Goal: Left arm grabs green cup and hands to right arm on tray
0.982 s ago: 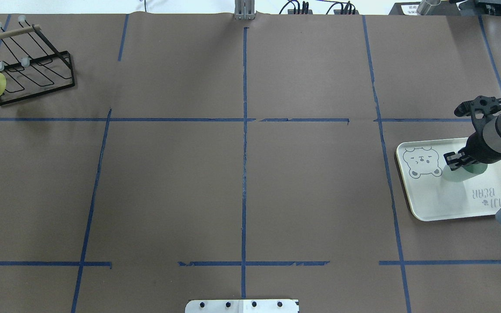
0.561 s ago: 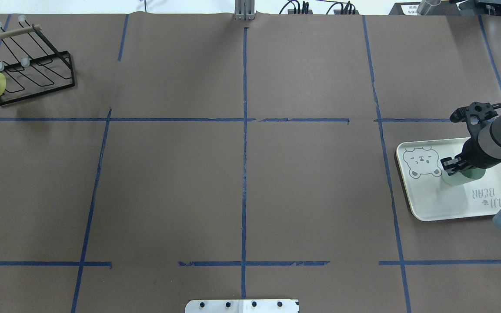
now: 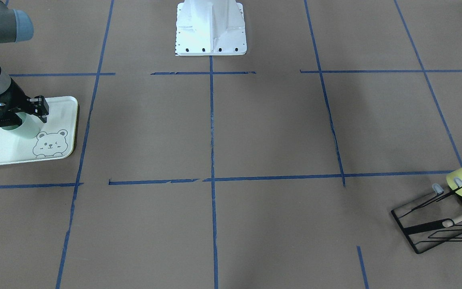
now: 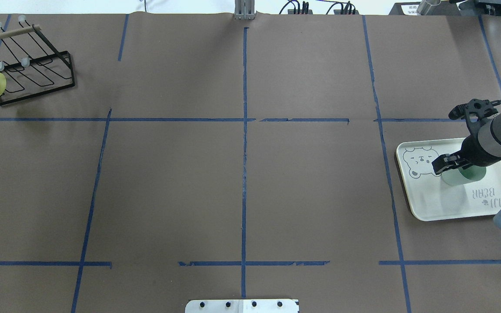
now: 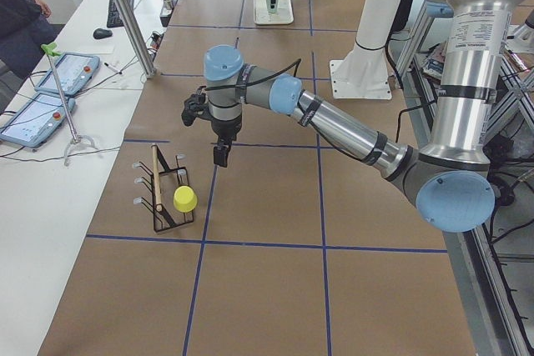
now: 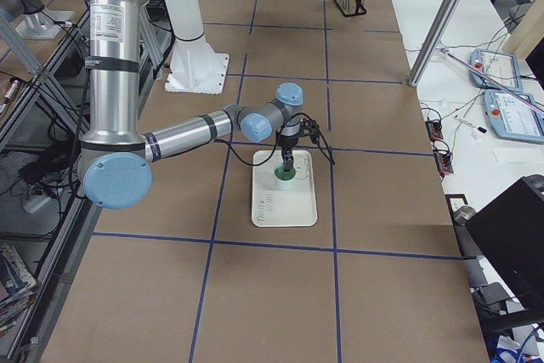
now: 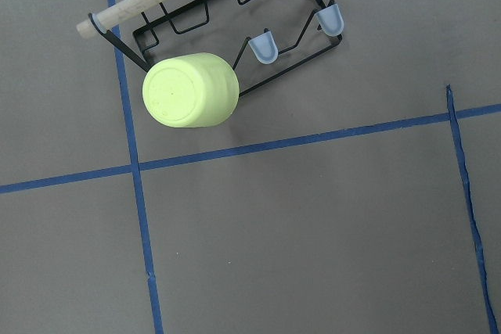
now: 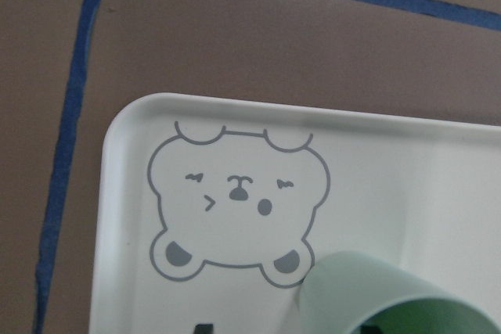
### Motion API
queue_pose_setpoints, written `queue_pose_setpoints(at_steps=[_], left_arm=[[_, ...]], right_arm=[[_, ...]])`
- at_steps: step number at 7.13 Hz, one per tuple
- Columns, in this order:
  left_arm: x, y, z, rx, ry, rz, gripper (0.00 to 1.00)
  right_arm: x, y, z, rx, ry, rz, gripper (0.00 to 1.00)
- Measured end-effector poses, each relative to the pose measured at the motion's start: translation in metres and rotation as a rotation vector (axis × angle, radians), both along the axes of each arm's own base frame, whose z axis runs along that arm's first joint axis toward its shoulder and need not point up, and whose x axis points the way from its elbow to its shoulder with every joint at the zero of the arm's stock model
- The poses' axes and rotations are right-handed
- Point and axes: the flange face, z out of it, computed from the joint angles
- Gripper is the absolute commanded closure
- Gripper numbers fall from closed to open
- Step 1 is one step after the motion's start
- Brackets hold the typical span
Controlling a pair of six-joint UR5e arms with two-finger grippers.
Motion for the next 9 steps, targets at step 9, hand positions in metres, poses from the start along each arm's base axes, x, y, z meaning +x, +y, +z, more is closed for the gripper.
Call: queue_pose_setpoints(at_steps=[9], left_arm=[[-0.076,0.064,0.098,-0.002,-0.023,0.044,0.00]], right_arm=[[0.268,-0.012,0.043,0.016,0.006,-0.146,0.01]])
